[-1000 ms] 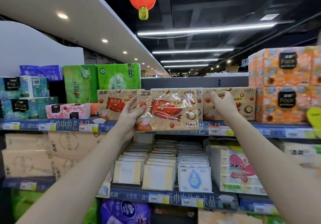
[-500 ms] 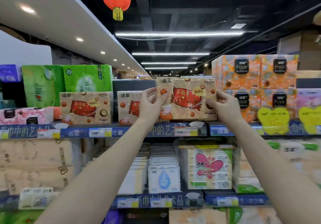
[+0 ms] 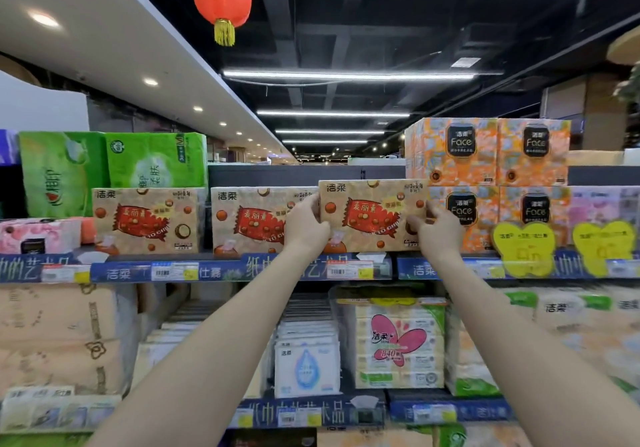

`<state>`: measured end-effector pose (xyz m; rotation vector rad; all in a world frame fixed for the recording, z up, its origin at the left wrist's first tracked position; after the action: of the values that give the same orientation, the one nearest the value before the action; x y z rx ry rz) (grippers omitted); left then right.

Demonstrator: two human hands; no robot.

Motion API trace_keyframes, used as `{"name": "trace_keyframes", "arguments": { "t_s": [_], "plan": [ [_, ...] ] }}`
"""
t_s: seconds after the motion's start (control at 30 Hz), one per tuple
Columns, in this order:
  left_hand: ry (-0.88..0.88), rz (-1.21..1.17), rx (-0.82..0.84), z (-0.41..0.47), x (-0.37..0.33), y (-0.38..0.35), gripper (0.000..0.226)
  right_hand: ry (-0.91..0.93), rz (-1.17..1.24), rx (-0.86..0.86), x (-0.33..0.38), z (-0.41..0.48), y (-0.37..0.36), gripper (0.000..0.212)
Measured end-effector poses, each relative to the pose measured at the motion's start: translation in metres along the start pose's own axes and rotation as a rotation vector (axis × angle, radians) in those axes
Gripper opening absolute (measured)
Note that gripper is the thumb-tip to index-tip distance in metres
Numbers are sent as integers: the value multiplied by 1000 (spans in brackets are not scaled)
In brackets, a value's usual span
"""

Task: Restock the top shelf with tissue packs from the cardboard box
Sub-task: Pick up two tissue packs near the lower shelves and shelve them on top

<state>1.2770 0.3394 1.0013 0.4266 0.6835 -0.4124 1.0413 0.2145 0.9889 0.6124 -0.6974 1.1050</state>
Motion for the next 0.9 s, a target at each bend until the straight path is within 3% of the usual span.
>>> {"name": "trace_keyframes", "arguments": {
  "t_s": [0.1, 0.27, 0.33, 0.47, 0.67, 0.9],
  "plan": [
    [-15, 53, -5, 0, 2, -6, 58, 95, -111, -66, -3, 1, -8, 36],
    [-98, 212, 38, -5, 3, -15, 64, 120, -117, -145, -2, -3, -13, 6],
    [-118, 213, 39, -7, 5, -17, 66, 132, -97, -149, -7, -8, -17, 4],
    [-173, 269, 55, -12, 8, -21, 64, 140, -44, -115, -16, -13, -26, 39],
    [-104, 154, 49, -12, 6, -25, 62, 155, -116, -83, -22, -8, -30, 48],
    [-43, 316, 228, -20, 4, -42, 73, 146, -274, -51, -22, -15, -34, 65]
  ]
}}
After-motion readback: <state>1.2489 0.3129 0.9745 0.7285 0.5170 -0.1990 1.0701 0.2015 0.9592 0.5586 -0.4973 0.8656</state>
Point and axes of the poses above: each hand's wrist, its own z-axis towards the middle knuckle, its own y-axis out of the back of the hand, x = y × z, the point moved 5 cm from there along z, towards the middle knuckle, and after that the axes turned 9 degrees about -x, right-handed, at the moved point
